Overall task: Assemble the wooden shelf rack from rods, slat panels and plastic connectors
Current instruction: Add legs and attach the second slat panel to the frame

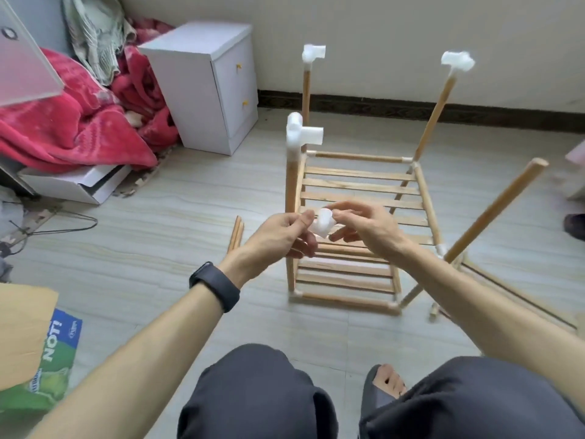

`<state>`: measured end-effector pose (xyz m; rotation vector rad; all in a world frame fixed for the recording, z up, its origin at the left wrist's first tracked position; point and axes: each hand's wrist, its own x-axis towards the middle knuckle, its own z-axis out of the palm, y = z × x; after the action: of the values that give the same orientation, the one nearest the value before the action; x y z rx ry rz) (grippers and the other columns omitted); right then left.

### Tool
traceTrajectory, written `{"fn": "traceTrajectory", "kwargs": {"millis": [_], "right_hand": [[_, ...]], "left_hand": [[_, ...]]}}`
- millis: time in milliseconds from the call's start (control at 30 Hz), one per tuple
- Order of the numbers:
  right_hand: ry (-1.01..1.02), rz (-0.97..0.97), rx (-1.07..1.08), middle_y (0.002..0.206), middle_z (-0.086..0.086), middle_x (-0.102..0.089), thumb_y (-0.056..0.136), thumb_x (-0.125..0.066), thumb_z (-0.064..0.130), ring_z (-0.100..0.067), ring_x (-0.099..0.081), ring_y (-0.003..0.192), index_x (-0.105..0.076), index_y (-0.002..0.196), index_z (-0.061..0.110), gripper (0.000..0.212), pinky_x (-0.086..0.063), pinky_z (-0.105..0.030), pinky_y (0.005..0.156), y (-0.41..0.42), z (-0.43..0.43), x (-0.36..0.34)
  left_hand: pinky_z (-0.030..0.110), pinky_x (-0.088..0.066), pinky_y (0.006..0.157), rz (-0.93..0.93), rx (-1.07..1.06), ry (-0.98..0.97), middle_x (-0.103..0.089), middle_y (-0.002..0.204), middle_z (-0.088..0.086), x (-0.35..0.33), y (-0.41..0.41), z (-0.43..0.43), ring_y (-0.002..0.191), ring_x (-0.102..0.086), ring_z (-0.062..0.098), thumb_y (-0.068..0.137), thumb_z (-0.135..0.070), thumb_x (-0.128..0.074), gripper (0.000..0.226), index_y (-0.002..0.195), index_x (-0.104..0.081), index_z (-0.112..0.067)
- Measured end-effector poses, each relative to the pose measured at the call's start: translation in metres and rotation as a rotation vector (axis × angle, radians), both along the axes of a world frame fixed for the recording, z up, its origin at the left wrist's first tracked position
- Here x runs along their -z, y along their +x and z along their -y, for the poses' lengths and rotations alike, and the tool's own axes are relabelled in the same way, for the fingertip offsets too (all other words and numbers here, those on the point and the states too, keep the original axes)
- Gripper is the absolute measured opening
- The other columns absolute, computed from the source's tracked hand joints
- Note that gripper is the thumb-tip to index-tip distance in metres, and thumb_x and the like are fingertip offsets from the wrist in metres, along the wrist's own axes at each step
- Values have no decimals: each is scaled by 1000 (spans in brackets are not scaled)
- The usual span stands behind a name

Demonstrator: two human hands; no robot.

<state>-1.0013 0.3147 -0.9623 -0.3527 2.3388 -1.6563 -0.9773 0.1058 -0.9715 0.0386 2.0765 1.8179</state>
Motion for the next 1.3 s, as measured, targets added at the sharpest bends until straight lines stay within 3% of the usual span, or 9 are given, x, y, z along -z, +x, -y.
{"fn": "traceTrajectory", "kwargs": {"millis": [167,333,600,733,900,1033,1167,1300], "right_hand": [[-148,-134,107,97,-7,-78,95,-70,23,-25,-75,79,-74,112,21,17,-58,-25,67,14,-51,-77],[-208,-195,204,100,-4,-77,87,-72,40,-22,-76,82,-70,111,28,27,-62,-31,74,26,-85,-111],[-283,-329,372,117,-5,-69,90,-69,39,-23,-76,84,-54,135,30,49,-61,-28,72,45,-106,-107],[-336,-315,372,111,-10,-72,89,-70,32,-26,-75,87,-56,130,32,44,-61,-30,75,54,-120,-105],[-338,-323,377,97,-11,-74,89,-70,33,-28,-75,80,-61,125,21,39,-61,-31,72,58,-125,-102],[-360,-373,469,90,-7,-75,91,-70,36,-24,-73,73,-65,113,14,31,-58,-27,65,59,-132,-101],[-398,-361,590,89,-4,-77,91,-70,40,-21,-73,69,-66,107,14,31,-58,-24,61,59,-141,-100],[-339,-351,599,86,-4,-77,94,-67,41,-22,-72,63,-71,97,15,26,-60,-27,60,57,-148,-95]], "left_hand": [[28,-56,66,-11,-5,87,-68,69,-1,-77,-19,-51,65,-68,15,98,-62,-43,57,107,-66,-10],[23,-54,62,-172,-8,71,-71,72,-7,-122,-32,-101,67,-70,12,94,-66,-47,51,105,-66,-20],[16,-51,54,-207,-100,144,-59,57,-10,-122,-29,-159,52,-58,4,78,-78,-61,63,87,-71,-16],[17,-48,53,-225,-72,133,-58,57,-8,-118,-29,-169,53,-56,6,72,-81,-63,66,83,-70,-16],[17,-52,53,-105,-37,152,-62,58,-5,-119,-25,-180,50,-59,6,74,-84,-55,69,79,-69,-17],[18,-53,59,-102,19,160,-71,71,-7,-117,-22,-184,59,-65,6,79,-80,-53,68,91,-73,-16],[26,-55,71,-167,191,222,-76,101,3,-115,-17,-180,80,-71,17,83,-59,-73,42,106,-76,-24],[22,-55,67,-247,68,231,-77,94,1,-116,-17,-183,73,-69,13,89,-45,-70,34,110,-73,-20]]}}
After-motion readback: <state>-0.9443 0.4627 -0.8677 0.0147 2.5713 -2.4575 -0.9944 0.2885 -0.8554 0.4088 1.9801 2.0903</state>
